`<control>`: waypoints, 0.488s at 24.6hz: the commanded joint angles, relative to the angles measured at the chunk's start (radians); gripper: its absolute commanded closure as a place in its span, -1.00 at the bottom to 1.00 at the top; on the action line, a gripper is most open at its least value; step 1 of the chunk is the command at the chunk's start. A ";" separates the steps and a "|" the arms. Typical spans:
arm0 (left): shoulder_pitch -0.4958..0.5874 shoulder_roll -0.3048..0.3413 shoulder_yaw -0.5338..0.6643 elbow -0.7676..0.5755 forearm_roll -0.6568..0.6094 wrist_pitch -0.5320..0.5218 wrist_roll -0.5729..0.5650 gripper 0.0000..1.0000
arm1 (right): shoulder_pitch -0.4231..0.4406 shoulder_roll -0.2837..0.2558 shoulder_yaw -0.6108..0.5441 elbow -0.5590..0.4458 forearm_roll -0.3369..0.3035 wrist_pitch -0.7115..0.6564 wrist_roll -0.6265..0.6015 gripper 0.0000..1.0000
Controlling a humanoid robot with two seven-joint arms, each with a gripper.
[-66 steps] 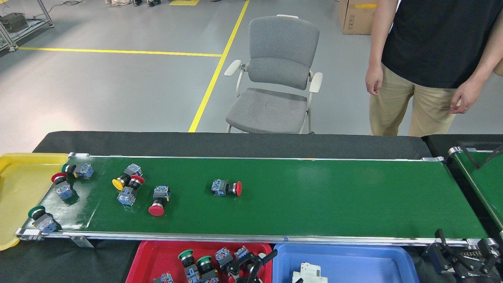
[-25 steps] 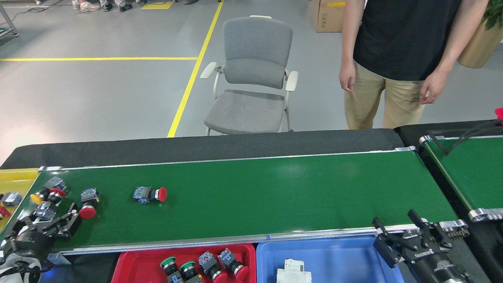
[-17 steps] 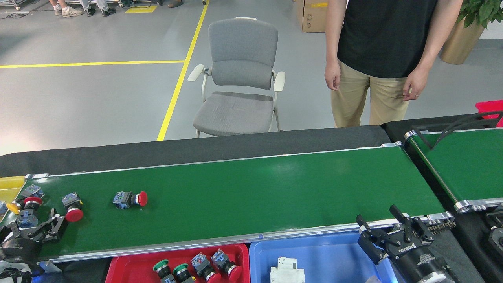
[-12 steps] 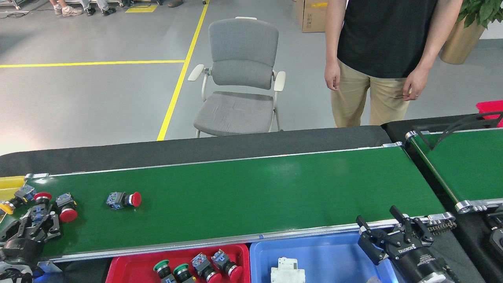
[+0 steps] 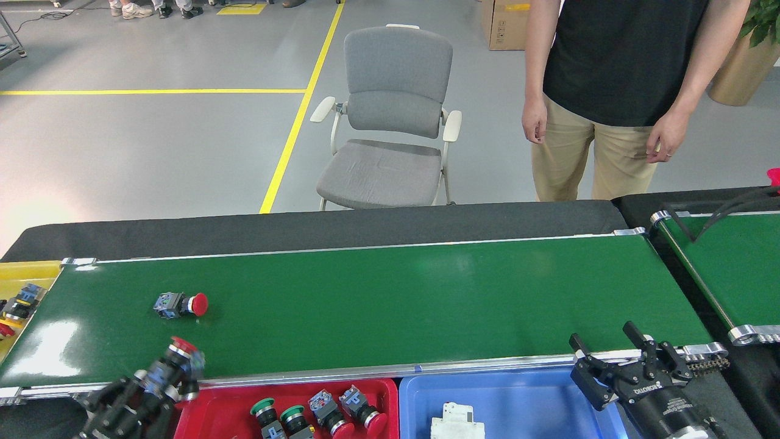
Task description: Pick switch part from conveyor to tray
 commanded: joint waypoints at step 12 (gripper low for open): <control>0.071 -0.182 0.032 -0.131 -0.001 -0.006 -0.103 -1.00 | -0.003 0.000 -0.011 -0.012 -0.004 0.000 -0.007 -1.00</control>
